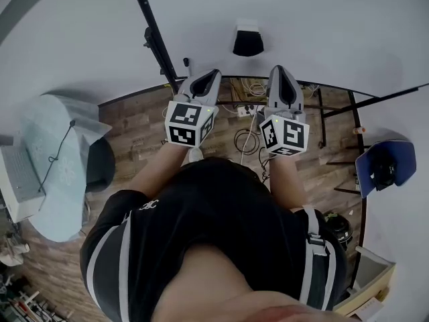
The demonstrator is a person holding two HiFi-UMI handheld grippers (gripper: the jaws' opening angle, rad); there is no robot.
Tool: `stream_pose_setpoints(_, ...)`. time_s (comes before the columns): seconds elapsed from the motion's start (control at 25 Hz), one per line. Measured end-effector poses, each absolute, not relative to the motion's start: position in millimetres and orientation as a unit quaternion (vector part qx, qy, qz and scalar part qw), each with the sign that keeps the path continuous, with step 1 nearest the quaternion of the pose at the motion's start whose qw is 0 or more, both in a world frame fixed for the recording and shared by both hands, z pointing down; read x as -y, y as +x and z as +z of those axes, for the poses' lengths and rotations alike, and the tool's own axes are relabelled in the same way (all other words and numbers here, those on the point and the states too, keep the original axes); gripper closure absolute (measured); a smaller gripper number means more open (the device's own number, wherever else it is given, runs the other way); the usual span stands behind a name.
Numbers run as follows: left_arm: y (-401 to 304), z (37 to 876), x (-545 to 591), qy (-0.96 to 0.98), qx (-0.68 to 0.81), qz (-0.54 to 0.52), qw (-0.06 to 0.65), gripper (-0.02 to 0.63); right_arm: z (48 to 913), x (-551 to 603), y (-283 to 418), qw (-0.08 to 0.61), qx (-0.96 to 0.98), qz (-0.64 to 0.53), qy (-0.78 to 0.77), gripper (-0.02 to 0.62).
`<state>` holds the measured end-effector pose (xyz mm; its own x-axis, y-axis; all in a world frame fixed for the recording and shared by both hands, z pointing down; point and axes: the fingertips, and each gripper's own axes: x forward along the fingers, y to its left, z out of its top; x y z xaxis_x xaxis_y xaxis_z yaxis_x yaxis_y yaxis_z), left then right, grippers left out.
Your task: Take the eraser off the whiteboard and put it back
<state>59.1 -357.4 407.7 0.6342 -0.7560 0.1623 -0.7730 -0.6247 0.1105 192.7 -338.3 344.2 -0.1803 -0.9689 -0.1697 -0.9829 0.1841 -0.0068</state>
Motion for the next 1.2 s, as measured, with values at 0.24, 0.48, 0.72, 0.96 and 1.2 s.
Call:
stream_pose_setpoints(0.24, 78, 407, 351, 0.909, 0.404, 0.054, 0.081, 0.597, 364, 325, 196, 0.048, -0.772, 0.029, -0.633, 0.59)
stream_pose_setpoints(0.48, 80, 406, 346, 0.911, 0.401, 0.057, 0.078, 0.597, 365, 323, 196, 0.047, -0.771, 0.027, -0.635, 0.589)
stream_pose_setpoints(0.72, 72, 405, 345, 0.908, 0.408, 0.059, 0.074, 0.597, 367, 324, 192, 0.051, -0.769, 0.017, -0.636, 0.589)
stream_pose_setpoints(0.96, 64, 404, 344, 0.905, 0.416, 0.059, 0.073, 0.597, 370, 328, 182, 0.047, -0.777, 0.011, -0.628, 0.59)
stream_pose_setpoints(1.2, 57, 405, 344, 0.902, 0.421, 0.06, 0.073, 0.597, 372, 330, 174, 0.044, -0.781, 0.007, -0.623, 0.589)
